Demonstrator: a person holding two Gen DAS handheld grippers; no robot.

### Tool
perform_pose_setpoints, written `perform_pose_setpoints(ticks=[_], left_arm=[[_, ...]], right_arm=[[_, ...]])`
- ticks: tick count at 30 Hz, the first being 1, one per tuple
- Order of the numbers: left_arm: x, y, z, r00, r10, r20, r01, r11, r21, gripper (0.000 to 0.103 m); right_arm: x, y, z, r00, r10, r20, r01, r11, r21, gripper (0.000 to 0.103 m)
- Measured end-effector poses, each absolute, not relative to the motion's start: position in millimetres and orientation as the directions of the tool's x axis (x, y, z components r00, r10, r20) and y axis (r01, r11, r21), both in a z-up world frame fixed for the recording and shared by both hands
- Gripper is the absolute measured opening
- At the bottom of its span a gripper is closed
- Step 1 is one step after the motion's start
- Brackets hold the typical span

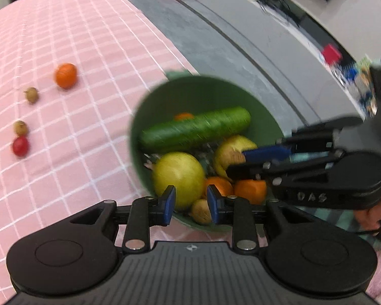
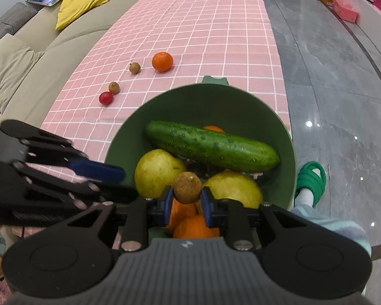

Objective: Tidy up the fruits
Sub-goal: 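Carry both longans into the colander and open both tools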

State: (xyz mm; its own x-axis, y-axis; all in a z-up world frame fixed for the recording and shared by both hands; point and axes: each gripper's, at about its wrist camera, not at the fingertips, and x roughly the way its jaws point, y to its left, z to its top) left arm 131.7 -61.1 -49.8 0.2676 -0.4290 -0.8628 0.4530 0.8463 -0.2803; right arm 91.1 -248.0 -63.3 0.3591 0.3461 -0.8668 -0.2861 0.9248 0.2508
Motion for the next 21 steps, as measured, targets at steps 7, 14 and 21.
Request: perform_pose_setpoints(ticks=[7, 14, 21], left_arm=[[146.1, -29.9, -36.8, 0.367, -0.394, -0.843, 0.340, 0.900, -0.273, 0.038], [148.9, -27.6, -35.4, 0.380, -0.384, -0.841, 0.324, 0.907, -0.268, 0.038], [146.4, -29.3, -38.0, 0.377, -0.367, -0.850, 0.334, 0.910, -0.244, 0.038]], right_arm=[[98.4, -233.0, -72.1, 0.351, 0.306, -0.885, -0.301, 0.932, 0.203, 0.020], [102.7, -228.5, -75.3, 0.356, 0.295, -0.887, -0.299, 0.935, 0.191, 0.021], [102.1, -226.2, -73.9, 0.362, 0.279, -0.889, -0.305, 0.937, 0.170, 0.022]])
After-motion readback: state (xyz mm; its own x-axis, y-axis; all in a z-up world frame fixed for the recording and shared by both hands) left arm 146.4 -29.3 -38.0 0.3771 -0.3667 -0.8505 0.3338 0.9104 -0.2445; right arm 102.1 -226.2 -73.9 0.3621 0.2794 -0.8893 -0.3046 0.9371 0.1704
